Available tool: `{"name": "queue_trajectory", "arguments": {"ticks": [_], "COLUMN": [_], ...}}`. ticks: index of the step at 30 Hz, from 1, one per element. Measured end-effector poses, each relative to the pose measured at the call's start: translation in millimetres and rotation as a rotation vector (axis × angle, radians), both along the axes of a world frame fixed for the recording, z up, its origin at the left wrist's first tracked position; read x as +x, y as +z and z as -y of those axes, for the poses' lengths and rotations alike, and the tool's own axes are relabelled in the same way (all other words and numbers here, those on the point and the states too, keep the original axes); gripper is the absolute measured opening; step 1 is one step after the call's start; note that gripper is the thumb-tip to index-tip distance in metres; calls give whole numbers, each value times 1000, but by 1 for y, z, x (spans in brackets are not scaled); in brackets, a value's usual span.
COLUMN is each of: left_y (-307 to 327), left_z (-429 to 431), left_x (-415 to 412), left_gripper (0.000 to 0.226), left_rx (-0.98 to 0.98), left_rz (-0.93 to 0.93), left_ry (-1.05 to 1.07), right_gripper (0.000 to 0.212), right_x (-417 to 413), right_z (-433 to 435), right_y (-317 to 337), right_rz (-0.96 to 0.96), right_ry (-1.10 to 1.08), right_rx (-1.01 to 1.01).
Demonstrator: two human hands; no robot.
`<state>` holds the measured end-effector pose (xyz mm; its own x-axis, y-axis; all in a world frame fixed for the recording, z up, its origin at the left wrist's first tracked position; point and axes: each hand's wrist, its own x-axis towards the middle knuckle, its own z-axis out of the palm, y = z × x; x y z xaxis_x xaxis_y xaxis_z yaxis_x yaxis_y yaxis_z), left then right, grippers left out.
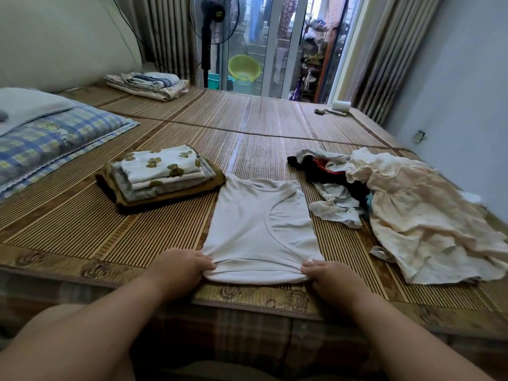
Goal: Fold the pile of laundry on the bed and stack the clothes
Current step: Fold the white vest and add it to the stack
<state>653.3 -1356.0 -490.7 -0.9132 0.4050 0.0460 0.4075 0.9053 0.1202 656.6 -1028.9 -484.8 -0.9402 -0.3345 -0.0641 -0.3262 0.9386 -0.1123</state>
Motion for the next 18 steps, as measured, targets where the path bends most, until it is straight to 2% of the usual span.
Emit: {"name": "queue_trajectory", "arguments": {"ticks": [4,6,8,11,18], "left_y": [1,2,2,1,-2], "left_z": [3,8,11,10,9], "left_x": [-6,-9,-11,-10,-9], "left_gripper": [23,16,21,16,12], "left_rx": [114,247,328,291,160], "left_rz": [97,163,187,245,247], "left_ry": [92,124,122,80,-3], "right_gripper": [17,21,24,21,10], "right_x": [-3,-2,0,3,12], "right_z": [-6,-13,-19,-18,-17], "right_y": [6,11,13,9,-2], "right_rz": [77,80,96,194,233], "right_ry": [-226,-301,-323,-296,-286], "right_rx": [-321,-501,-600,-549,-583]}}
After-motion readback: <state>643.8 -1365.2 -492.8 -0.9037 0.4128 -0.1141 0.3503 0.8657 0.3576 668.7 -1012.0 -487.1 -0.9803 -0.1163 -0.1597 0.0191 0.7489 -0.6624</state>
